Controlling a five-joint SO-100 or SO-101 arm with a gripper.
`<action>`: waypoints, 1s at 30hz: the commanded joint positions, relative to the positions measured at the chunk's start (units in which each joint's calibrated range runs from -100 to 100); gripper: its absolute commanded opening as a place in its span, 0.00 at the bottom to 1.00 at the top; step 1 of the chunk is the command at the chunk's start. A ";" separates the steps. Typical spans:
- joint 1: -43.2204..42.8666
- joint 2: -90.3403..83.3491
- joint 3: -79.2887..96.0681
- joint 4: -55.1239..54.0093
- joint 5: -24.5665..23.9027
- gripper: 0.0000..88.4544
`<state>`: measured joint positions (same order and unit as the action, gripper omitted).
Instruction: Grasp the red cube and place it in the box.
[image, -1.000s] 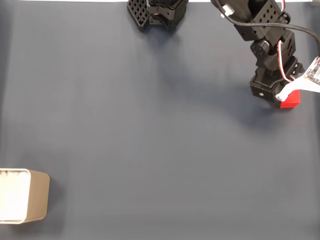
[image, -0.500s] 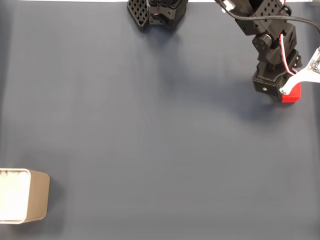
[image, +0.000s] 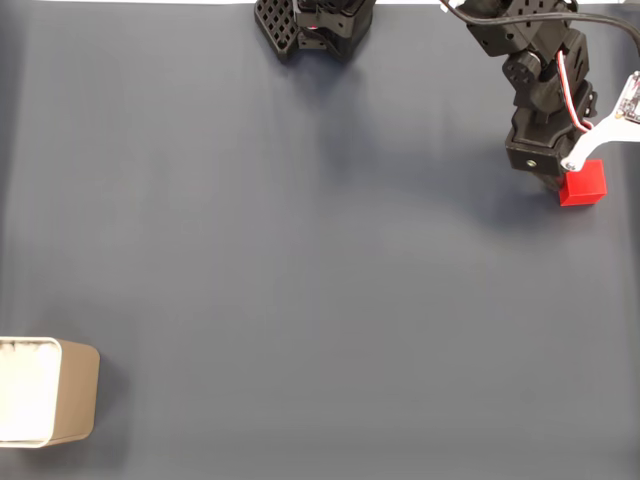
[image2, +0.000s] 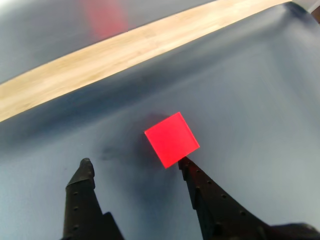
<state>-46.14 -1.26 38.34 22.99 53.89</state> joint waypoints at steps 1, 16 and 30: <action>-0.80 -3.94 -0.38 -0.86 0.44 0.44; 2.39 1.26 -4.39 -3.73 0.49 0.44; 4.31 8.02 -13.06 -4.55 -1.81 0.44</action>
<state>-43.18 6.90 29.11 19.33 53.02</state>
